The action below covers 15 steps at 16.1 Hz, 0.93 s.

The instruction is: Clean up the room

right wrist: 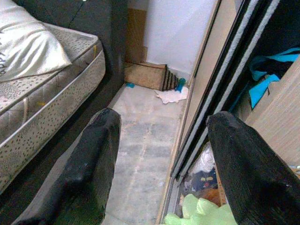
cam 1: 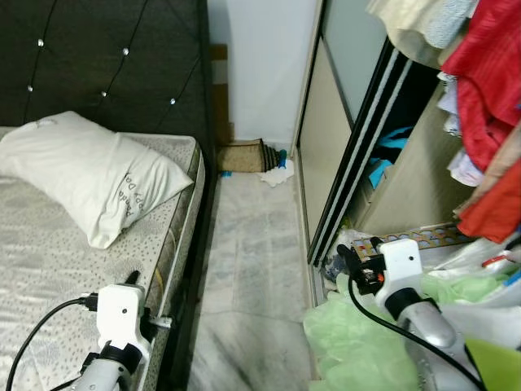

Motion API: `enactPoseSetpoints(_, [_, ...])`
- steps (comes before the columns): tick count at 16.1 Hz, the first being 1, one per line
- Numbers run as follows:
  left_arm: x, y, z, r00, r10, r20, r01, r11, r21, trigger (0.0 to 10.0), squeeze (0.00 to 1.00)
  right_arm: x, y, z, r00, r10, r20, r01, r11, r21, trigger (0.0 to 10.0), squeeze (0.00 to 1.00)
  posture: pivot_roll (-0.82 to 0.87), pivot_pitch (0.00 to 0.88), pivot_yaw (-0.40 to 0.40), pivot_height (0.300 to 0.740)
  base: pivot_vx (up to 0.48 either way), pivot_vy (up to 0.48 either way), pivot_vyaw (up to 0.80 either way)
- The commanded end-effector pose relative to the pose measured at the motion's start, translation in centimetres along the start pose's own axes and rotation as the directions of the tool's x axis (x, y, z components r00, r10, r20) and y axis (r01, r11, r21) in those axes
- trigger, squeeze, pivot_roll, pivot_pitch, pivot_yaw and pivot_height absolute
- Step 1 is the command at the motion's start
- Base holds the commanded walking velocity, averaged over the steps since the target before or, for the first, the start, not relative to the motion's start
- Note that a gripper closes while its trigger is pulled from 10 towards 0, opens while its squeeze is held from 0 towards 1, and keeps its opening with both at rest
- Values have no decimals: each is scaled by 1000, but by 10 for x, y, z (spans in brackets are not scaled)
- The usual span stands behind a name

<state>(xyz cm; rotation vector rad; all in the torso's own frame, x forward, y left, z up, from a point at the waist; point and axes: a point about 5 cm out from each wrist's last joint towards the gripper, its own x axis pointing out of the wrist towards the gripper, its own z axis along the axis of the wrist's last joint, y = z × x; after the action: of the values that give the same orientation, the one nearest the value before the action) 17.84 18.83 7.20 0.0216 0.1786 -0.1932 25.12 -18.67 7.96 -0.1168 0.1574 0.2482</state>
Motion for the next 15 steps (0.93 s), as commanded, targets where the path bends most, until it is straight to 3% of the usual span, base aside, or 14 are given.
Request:
enactPoseSetpoints(1, [0,-2,5,998,-63,-1,63,998,14,10000,0,4,-5,8,1000,-3,16,3,1000,-10,10000,0,9,0,-50,740,0,0,0])
enactPoseSetpoints(3, [-2,2,4,997,-75,-27,75,997,26,10000,0,9,-10,13,999,-32,22,32,999,3,10000,0,25,0,-63,740,0,0,0])
enactPoseSetpoints(6, [-6,17,7,1000,-9,-29,9,1000,23,10000,0,7,-11,13,996,-89,-5,89,995,35,10000,0,34,0,-69,740,0,0,0])
enactPoseSetpoints(8, [-2,13,5,994,-89,-68,93,994,55,10000,0,1,-12,12,990,-138,-9,138,989,54,10000,0,-1,0,-53,740,0,0,0])
enactPoseSetpoints(9, [0,15,6,994,-83,-66,87,995,54,10000,0,-1,-12,11,989,-147,-16,148,988,54,10000,0,-11,0,-51,740,0,0,0])
enactPoseSetpoints(10, [2,19,5,995,-66,-78,67,998,0,10000,0,-3,-15,10,986,-164,-25,165,985,57,10000,0,-13,0,-58,740,0,0,0])
enactPoseSetpoints(12, [1,16,4,984,-143,-108,141,990,-26,10000,0,0,-17,11,986,-162,-29,164,985,51,10000,0,-3,0,-79,740,0,0,0])
enactPoseSetpoints(14, [-3,11,4,959,-247,-136,252,967,23,10000,0,7,-15,14,992,-128,-24,129,991,37,10000,0,25,0,-96,740,0,0,0])
enactPoseSetpoints(15, [0,13,6,969,-220,-115,224,974,28,10000,0,10,-16,16,993,-118,-22,119,992,30,10000,0,42,0,-105,740,0,0,0])
